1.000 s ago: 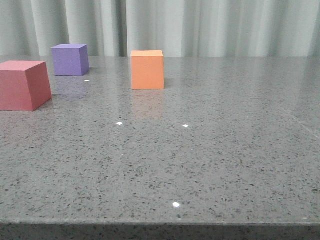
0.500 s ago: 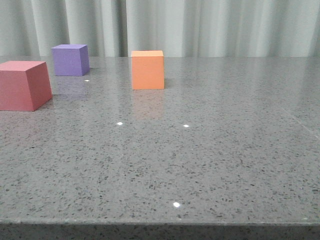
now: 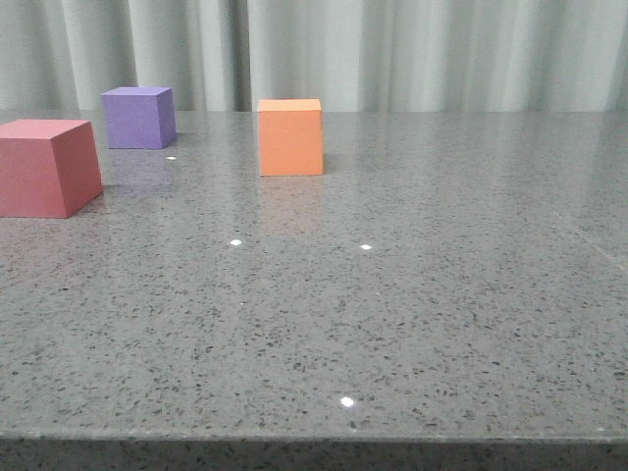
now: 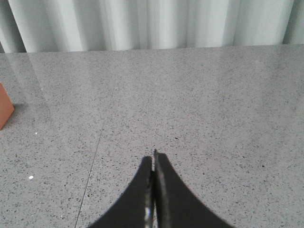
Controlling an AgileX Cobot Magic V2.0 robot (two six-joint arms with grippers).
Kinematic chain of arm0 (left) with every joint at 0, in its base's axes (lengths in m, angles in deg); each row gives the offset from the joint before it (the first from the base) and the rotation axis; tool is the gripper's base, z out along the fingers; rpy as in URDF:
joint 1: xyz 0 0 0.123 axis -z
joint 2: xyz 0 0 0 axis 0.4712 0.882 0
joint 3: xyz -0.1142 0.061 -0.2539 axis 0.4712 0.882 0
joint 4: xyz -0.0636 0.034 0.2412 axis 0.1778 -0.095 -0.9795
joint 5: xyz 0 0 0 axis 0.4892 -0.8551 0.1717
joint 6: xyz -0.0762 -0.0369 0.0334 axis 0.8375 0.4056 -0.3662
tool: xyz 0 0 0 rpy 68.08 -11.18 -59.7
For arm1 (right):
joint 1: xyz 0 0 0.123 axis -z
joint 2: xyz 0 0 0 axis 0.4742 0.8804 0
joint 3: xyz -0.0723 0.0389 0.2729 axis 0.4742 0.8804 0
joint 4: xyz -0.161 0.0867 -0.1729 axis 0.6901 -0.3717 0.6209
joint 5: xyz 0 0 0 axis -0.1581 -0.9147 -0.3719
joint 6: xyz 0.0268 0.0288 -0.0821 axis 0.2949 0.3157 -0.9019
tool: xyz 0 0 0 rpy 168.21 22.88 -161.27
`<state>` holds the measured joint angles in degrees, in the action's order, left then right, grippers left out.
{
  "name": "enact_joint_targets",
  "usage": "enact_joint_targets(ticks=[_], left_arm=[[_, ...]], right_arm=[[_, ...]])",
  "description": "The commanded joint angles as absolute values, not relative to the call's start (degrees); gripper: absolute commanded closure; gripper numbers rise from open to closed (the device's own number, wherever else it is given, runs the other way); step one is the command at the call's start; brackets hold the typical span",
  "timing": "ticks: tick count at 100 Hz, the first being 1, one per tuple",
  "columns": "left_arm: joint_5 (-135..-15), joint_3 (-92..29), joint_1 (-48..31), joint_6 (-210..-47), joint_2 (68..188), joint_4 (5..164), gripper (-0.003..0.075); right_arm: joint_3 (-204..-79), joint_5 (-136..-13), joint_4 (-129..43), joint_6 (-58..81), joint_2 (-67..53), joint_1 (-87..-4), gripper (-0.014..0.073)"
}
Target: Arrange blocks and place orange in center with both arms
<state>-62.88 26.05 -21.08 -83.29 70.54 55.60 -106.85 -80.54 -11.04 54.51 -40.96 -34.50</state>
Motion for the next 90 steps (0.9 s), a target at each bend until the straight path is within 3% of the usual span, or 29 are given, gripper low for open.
enact_joint_targets(ticks=[1,39,57,90], left_arm=[[-58.2,28.4,-21.2,-83.1,68.5,56.0,0.0741],[-57.2,21.1,-21.2,-83.1,68.9,61.3,0.0741],[-73.6,5.6,-21.2,-83.1,74.5,62.5,0.0741],[-105.5,-24.4,-21.2,-83.1,96.1,61.2,0.0741]], right_arm=[[-108.3,-75.8,-9.7,53.9,-40.8,-34.2,0.0704],[-108.3,-75.8,-9.7,53.9,-40.8,-34.2,0.0704],[-108.3,-75.8,-9.7,53.9,-40.8,-34.2,0.0704],[-108.3,-75.8,-9.7,53.9,-40.8,-34.2,0.0704]])
